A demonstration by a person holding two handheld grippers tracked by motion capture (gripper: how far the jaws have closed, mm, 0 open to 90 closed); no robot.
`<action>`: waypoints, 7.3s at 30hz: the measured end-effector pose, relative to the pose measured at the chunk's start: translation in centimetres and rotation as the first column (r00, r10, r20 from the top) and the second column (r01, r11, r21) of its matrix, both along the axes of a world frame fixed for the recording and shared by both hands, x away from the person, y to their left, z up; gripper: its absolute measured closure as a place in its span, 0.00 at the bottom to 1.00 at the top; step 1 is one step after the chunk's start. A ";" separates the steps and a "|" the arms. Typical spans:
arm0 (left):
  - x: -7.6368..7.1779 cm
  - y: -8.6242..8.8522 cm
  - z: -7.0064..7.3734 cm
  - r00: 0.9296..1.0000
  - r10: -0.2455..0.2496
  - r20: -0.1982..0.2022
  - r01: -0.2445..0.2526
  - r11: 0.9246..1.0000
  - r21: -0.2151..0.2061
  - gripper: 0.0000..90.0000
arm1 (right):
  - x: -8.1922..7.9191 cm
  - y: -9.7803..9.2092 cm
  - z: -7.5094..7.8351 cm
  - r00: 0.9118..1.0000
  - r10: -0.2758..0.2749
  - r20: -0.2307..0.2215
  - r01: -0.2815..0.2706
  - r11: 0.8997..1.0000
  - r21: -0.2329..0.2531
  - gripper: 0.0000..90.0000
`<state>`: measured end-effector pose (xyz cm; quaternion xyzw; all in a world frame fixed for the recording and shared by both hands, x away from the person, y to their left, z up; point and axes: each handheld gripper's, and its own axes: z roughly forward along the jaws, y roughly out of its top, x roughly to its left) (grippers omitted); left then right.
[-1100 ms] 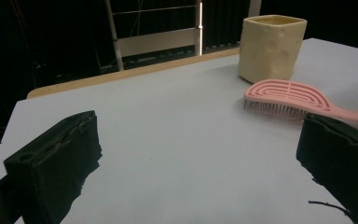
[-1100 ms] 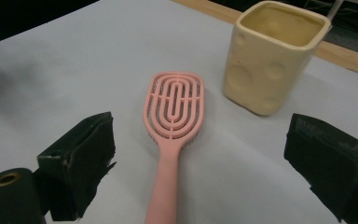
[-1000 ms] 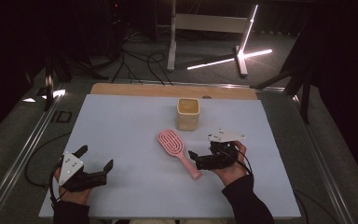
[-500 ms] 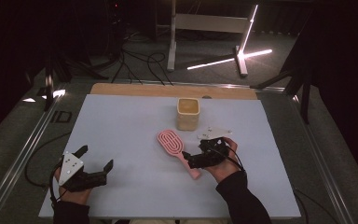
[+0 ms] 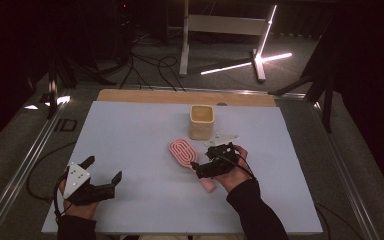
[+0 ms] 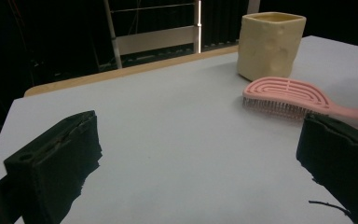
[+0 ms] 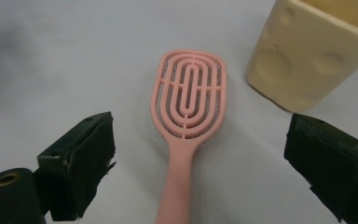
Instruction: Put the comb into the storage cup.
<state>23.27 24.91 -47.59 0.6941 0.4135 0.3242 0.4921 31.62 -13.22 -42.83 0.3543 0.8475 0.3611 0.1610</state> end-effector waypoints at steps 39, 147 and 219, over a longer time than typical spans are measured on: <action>0.0 0.0 -0.1 1.000 0.000 -0.005 0.000 1.000 0.001 0.00 | 3.1 2.6 -3.7 0.985 -0.009 -0.174 -0.015 0.991 -0.132 0.10; 0.3 0.1 -0.5 1.000 0.001 -0.030 0.000 1.000 0.009 0.00 | 4.0 5.0 -6.6 0.950 0.011 -0.313 -0.106 0.952 -0.288 0.77; 0.4 0.0 -0.6 0.999 -0.005 -0.035 0.005 1.000 0.013 0.00 | 2.6 4.0 -1.5 0.979 0.048 -0.197 -0.087 0.977 -0.195 0.78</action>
